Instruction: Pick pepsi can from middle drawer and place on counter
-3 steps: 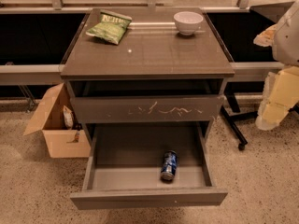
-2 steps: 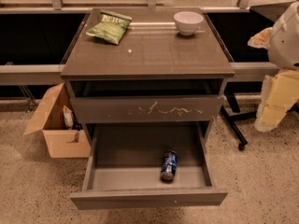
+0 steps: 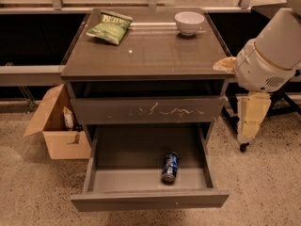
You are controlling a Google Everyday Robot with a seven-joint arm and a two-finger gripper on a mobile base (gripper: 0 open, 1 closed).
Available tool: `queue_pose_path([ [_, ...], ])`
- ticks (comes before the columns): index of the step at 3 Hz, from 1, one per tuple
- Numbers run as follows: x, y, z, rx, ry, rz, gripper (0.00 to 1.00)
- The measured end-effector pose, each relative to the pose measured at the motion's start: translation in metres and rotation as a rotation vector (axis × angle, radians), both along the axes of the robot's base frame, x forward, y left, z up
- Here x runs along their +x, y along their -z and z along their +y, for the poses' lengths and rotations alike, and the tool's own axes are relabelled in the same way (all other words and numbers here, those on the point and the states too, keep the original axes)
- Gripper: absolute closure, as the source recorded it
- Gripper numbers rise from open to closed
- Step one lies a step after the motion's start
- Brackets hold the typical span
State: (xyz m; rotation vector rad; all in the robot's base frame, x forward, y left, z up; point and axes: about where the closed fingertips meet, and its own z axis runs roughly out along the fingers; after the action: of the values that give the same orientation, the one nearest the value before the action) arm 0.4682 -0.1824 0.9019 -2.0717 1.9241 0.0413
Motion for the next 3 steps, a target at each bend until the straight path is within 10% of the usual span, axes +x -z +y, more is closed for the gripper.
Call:
queue_pose_path([
  [1,0.000,0.000,0.000,0.000,0.000,0.000,0.00],
  [3,0.006,0.083,0.006,-0.091,-0.230,0.071,0.00],
])
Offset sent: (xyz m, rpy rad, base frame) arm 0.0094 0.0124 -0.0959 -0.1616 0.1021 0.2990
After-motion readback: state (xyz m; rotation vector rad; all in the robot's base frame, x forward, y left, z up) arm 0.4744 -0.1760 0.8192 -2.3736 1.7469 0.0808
